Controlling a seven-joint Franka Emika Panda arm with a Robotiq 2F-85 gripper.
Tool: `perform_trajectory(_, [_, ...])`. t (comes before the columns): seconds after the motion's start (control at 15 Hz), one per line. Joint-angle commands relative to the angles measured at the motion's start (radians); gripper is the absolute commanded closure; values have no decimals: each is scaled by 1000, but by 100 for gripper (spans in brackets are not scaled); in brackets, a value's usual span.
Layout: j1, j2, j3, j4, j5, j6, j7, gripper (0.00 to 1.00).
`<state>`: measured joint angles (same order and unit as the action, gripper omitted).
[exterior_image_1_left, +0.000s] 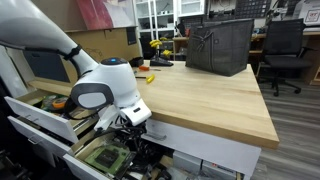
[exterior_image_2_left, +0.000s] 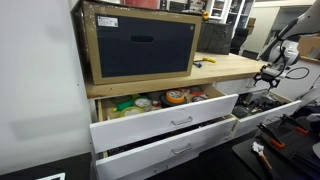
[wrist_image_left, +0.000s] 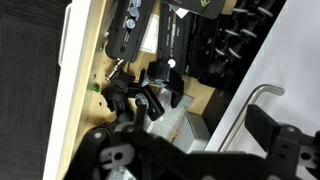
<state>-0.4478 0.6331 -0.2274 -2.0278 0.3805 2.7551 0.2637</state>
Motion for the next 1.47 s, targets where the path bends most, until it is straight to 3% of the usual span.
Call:
perform_trajectory(0.0, [2, 31, 16, 56, 26, -5, 20, 0])
perform_trajectory(0.6, [1, 74, 11, 96, 24, 9, 38, 0])
perform_trajectory(1.07, [44, 181, -31, 153, 0, 19, 113, 0])
perform_trajectory(1.4, [55, 156, -32, 122, 6, 46, 102, 0])
